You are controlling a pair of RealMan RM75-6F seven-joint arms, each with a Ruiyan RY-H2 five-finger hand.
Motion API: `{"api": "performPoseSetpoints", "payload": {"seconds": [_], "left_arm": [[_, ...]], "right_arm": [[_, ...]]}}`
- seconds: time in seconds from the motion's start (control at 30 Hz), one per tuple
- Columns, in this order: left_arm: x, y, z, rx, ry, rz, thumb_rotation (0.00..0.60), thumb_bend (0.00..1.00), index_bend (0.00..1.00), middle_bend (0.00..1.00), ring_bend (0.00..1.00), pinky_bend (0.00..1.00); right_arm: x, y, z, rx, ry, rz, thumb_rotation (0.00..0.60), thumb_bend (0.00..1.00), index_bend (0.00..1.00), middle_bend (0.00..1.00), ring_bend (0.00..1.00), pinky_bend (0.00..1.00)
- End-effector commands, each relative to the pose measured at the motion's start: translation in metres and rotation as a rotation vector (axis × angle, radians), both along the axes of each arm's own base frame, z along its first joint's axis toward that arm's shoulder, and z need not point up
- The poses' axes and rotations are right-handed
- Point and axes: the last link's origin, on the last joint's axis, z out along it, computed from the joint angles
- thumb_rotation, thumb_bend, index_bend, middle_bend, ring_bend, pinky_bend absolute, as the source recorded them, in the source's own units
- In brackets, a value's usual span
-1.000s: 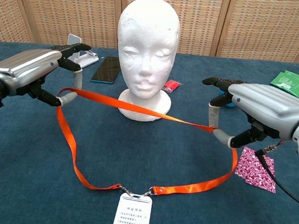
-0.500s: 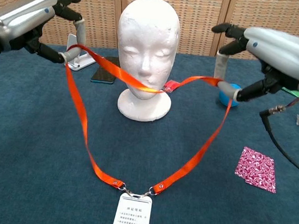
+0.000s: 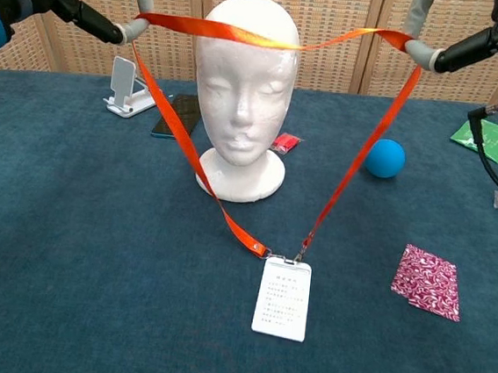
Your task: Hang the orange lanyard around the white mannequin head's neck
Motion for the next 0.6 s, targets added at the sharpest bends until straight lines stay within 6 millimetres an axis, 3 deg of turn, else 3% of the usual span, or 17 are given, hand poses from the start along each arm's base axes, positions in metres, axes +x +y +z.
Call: {"api": "performPoseSetpoints", "payload": {"seconds": [0.03,0.33,0.6], "left_arm": [[0.005,0.007,-0.001,-0.014,-0.029,0.027,0.600,0.48,0.83,0.00,0.00,0.00],[0.008,0.020,0.008,0.012,-0.096,0.072,0.600,0.48,0.83,0.00,0.00,0.00],[0.019,0.038,0.016,0.034,-0.038,0.093,0.600,0.48,0.83,0.00,0.00,0.00]], "right_arm": [[-0.005,-0.009,0.006,-0.004,-0.025,-0.030,0.600,0.65,0.72,0.00,0.00,0.00],[-0.006,-0.025,0.014,0.002,-0.061,-0.065,0.600,0.65,0.72,0.00,0.00,0.00],[0.016,-0.046,0.014,-0.001,-0.032,-0.060,0.600,0.64,0.72,0.00,0.00,0.00]]}}
